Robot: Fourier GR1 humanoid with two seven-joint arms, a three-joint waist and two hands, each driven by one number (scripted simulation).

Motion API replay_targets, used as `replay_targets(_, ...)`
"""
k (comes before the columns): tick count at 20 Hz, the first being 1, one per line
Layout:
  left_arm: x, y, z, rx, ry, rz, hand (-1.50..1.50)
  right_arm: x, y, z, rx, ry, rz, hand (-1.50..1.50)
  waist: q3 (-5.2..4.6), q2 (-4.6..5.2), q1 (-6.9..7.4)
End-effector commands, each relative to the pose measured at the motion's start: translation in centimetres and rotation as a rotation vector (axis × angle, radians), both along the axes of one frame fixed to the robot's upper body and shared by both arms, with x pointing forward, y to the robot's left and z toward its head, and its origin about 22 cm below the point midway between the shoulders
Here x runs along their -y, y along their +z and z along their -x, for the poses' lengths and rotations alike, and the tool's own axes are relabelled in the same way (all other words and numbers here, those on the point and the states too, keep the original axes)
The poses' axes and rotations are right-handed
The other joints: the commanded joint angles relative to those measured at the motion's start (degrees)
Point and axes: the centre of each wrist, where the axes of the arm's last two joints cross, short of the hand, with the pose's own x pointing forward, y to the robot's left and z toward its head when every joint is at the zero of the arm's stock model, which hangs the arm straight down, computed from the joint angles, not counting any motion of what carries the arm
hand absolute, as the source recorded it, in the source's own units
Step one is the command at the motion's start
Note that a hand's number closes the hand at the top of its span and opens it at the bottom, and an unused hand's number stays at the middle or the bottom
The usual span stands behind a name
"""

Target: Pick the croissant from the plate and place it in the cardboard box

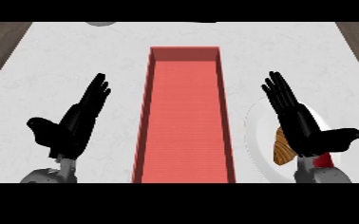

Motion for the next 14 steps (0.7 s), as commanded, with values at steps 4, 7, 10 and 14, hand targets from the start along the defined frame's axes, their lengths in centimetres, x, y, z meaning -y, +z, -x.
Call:
replay_targets(4, -4.5, -1.1, 1.3, 0.010, 0.146, -0.228, 0.00, 5.2, 5.0, -1.7, 0.250, -0.487, 0.106, -1.50, 1.73, -0.78, -1.24)
replay_targets(7, -5.6, -0.8, 0.7, 0.006, 0.182, -0.260, 0.00, 13.3, 1.9, 1.9, -0.035, -0.684, 0.607, -1.50, -0.23, 2.21, -4.48)
replay_targets(10, -6.8, -2.3, 1.6, -0.027, 0.220, -0.316, 0.00, 10.9, 1.4, 1.3, 0.057, -1.136, 0.313, -1.50, 1.48, -0.22, -3.34)
replay_targets(14, -6.4, -2.4, 0.7, -0.028, 0.191, -0.318, 0.00, 6.4, 0.5, 1.0, 0.168, -1.252, 0.292, -1.50, 1.69, -0.24, -1.76)
